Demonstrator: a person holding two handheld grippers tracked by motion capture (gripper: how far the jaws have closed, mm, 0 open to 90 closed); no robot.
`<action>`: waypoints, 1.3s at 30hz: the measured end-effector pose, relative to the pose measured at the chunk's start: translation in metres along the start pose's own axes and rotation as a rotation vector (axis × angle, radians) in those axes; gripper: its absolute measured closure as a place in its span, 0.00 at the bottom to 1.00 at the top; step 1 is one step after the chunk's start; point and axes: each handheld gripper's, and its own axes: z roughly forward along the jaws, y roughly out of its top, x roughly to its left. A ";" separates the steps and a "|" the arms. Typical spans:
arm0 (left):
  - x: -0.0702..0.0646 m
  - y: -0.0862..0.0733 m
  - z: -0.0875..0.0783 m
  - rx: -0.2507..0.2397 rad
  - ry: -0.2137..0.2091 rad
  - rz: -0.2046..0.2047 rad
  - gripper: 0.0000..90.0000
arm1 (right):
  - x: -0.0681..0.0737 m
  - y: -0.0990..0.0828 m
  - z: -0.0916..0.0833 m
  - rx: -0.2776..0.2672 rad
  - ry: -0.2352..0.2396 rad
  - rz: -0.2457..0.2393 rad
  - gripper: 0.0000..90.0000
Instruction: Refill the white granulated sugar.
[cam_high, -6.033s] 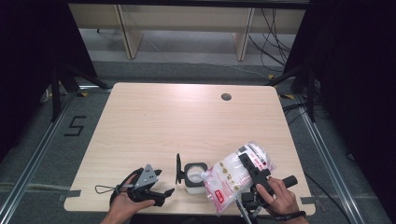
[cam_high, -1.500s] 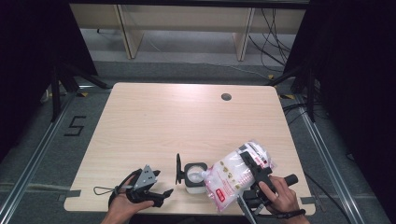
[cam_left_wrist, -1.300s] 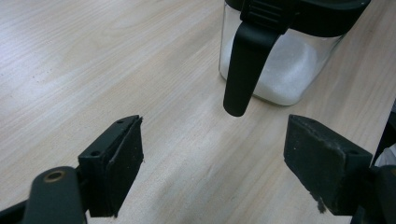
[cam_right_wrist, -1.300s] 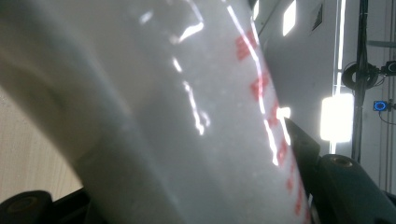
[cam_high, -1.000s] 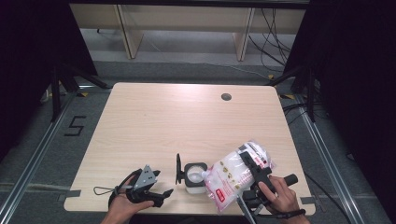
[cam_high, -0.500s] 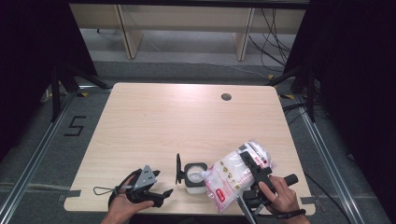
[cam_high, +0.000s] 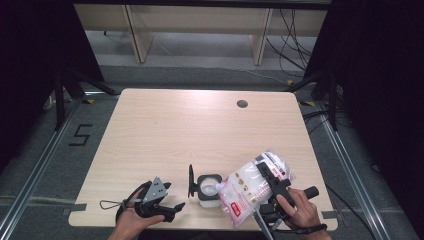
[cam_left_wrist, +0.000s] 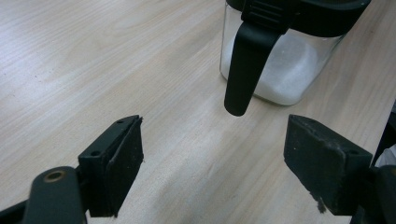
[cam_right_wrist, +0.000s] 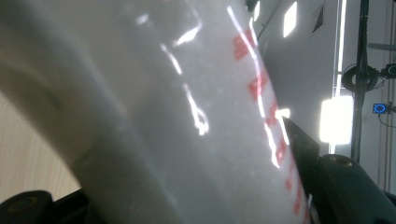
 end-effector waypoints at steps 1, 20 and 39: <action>-0.001 0.000 0.000 -0.002 -0.001 0.000 0.21 | 0.000 0.000 0.000 -0.004 0.000 0.006 0.52; 0.000 0.000 0.000 0.001 0.001 0.001 0.21 | 0.003 0.000 0.000 0.007 0.012 0.045 0.52; 0.000 0.000 -0.001 0.007 0.002 0.000 0.21 | 0.000 0.000 0.000 -0.002 0.000 0.009 0.53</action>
